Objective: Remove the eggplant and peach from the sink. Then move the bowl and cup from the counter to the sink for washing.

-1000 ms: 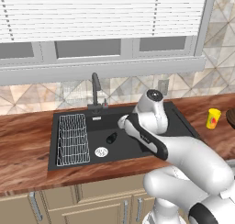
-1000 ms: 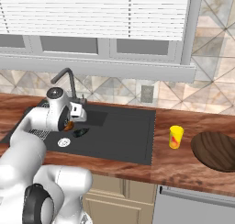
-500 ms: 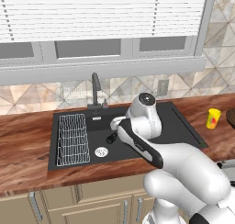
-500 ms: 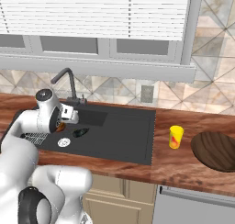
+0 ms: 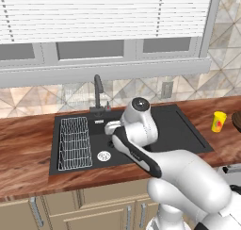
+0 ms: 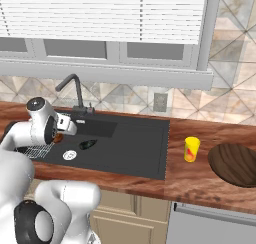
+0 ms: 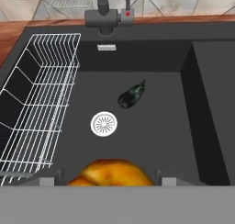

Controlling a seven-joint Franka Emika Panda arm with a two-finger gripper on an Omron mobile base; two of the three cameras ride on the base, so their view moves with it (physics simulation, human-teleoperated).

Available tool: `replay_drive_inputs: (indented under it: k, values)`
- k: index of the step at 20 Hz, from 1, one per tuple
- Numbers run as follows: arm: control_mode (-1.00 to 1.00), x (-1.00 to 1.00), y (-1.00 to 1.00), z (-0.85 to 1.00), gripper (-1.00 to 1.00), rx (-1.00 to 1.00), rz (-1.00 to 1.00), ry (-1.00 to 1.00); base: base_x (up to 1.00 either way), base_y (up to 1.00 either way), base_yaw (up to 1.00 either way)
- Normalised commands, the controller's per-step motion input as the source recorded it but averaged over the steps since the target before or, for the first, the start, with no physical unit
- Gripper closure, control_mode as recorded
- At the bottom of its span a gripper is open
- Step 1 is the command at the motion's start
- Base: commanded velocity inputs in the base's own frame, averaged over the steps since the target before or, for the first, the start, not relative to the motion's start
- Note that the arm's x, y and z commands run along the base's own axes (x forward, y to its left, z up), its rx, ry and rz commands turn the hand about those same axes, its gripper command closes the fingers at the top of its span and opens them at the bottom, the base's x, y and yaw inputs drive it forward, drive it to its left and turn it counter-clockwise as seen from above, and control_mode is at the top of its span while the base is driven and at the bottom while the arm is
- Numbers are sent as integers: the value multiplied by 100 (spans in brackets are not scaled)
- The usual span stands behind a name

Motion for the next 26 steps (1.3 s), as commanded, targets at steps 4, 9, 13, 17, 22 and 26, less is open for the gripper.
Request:
replay_drive_inputs:
  k: [4,9,13,17,22,26]
  values:
    - [-100,-2,29,10,100,2,-3,0,0,0,0]
    - [-100,-1,27,12,100,3,-2,0,0,0,0]
    - [-100,-2,29,7,100,3,-3,0,0,0,0]
    - [-100,-2,28,9,100,4,-2,0,0,0,0]
    - [-100,-3,30,8,100,3,-2,0,0,0,0]
    - [-100,-3,31,7,100,3,-2,0,0,0,0]
